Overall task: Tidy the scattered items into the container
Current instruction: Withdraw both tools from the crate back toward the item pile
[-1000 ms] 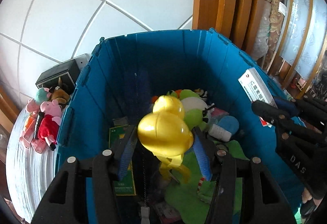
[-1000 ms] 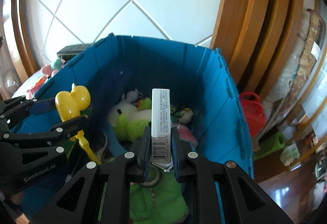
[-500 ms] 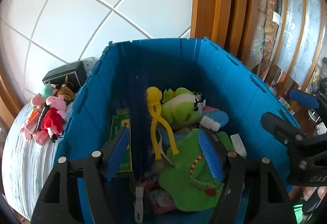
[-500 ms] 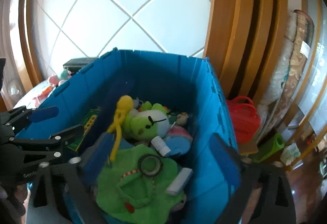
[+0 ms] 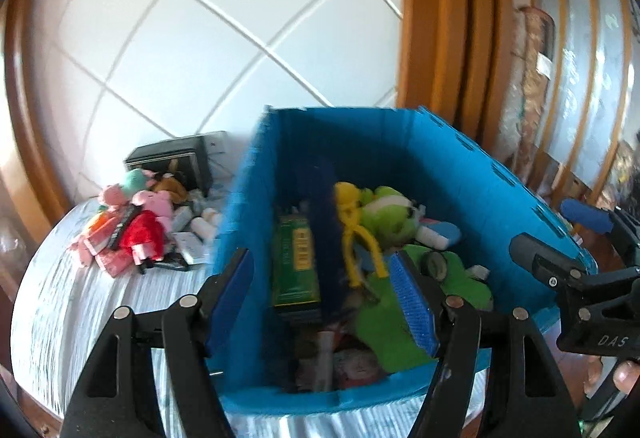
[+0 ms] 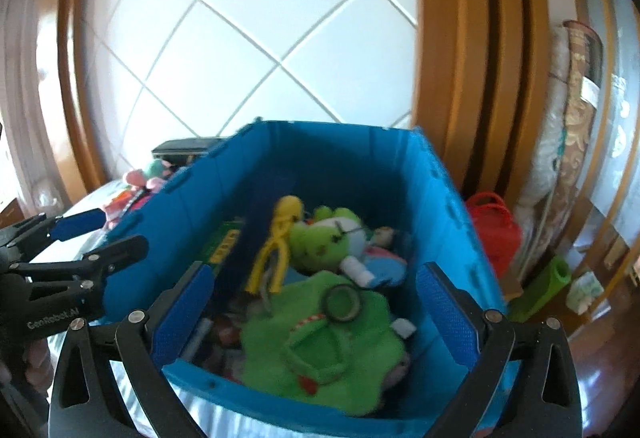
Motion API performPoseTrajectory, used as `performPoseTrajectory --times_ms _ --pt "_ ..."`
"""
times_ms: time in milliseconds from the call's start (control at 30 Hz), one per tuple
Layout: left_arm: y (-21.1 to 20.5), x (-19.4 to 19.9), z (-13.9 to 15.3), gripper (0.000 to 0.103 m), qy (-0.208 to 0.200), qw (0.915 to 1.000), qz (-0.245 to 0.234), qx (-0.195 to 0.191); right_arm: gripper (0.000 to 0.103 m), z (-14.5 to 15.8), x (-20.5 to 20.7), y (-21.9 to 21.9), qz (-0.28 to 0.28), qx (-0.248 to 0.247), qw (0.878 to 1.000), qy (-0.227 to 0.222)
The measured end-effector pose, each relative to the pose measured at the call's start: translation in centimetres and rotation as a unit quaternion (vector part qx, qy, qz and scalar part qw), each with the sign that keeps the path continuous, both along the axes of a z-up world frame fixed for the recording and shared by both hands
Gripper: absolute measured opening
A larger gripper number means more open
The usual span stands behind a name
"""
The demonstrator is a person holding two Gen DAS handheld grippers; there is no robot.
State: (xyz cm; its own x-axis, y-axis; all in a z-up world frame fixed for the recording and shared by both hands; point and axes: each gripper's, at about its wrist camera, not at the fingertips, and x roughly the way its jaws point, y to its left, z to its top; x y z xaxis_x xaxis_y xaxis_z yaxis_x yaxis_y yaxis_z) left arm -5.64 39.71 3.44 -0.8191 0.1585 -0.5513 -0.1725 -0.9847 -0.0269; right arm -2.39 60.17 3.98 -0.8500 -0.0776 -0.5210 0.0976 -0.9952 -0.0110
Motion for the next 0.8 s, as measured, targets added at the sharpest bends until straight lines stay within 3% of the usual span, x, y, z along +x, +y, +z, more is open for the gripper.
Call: performPoseTrajectory --times_ms 233,500,667,800 --pt "-9.4 2.0 -0.1 0.070 0.008 0.9992 0.037 0.016 0.103 0.9 0.5 -8.3 0.037 0.008 0.999 0.011" --pt "-24.5 5.0 -2.2 0.070 0.001 0.9969 0.074 0.027 0.103 0.7 2.0 -21.7 0.070 0.006 0.997 0.015" --pt "-33.8 5.3 -4.7 0.070 -0.032 0.9931 0.106 0.036 0.103 -0.4 2.5 -29.7 0.088 -0.006 0.996 0.005" --pt "-38.6 4.6 -6.6 0.070 -0.065 0.9878 0.131 0.055 0.103 -2.2 1.7 -34.4 0.098 0.002 0.995 -0.032"
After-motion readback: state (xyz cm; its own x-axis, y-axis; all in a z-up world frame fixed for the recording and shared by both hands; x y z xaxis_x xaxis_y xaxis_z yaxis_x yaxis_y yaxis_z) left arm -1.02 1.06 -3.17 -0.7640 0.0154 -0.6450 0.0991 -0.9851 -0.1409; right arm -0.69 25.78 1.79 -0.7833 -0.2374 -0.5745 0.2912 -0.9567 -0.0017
